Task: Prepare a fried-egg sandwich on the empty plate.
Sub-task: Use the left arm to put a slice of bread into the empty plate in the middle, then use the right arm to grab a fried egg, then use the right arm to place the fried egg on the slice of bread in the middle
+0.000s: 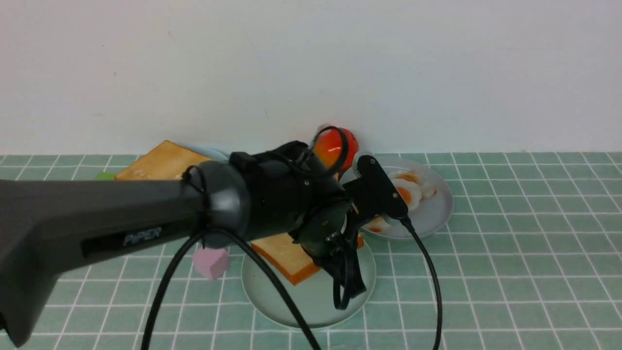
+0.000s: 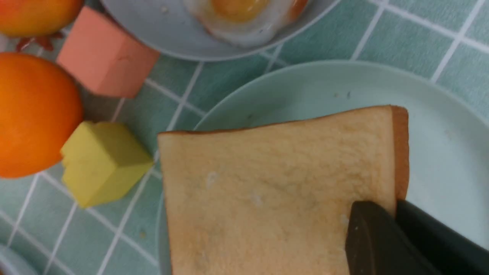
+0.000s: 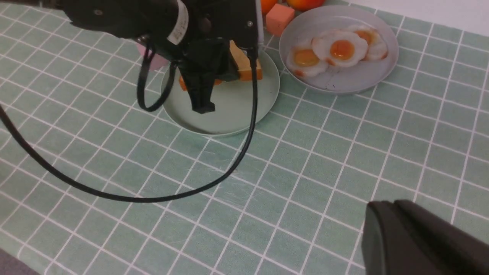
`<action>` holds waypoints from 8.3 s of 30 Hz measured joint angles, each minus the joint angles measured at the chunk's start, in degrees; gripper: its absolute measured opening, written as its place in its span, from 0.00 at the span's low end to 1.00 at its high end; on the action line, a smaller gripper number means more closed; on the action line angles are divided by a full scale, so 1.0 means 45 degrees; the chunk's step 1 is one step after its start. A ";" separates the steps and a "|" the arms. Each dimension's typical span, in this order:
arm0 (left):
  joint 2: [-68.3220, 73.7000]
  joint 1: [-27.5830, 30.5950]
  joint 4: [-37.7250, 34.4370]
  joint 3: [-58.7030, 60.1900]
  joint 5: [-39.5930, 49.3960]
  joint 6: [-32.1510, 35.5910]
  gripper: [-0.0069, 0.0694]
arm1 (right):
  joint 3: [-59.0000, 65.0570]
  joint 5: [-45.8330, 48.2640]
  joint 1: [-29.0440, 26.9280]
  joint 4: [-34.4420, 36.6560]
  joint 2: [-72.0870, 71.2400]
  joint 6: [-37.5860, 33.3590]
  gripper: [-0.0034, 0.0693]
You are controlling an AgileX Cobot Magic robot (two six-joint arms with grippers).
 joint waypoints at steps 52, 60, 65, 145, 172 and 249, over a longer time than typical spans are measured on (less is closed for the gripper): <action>-1.6353 -0.0562 -0.4791 0.6906 0.0188 -0.2108 0.07 | -0.3006 -0.5812 -0.0539 0.2925 1.4363 0.1302 0.46; -1.8334 -0.0562 -0.4779 0.8476 -0.2132 -0.2121 0.07 | -0.5180 -0.6146 -0.1734 0.5666 1.8117 0.1269 0.59; -1.8321 -0.0562 -0.4779 0.8502 -0.2372 -0.2121 0.07 | -0.5888 -0.6376 -0.1768 0.6778 1.9254 0.0788 0.60; -1.8136 -0.0562 -0.1350 0.8502 -0.0333 -0.5743 0.07 | -0.3001 -0.3892 0.0631 0.7622 1.3968 -0.1898 0.09; -1.8136 -0.0562 -0.0905 0.8502 0.0206 -0.6749 0.08 | -0.2646 -0.6569 0.2412 1.3233 1.7125 -0.4853 0.21; -1.8136 -0.0562 -0.1226 0.8502 0.0922 -0.6761 0.10 | -0.2767 -0.7779 0.7116 -0.9463 1.7378 -0.1002 0.67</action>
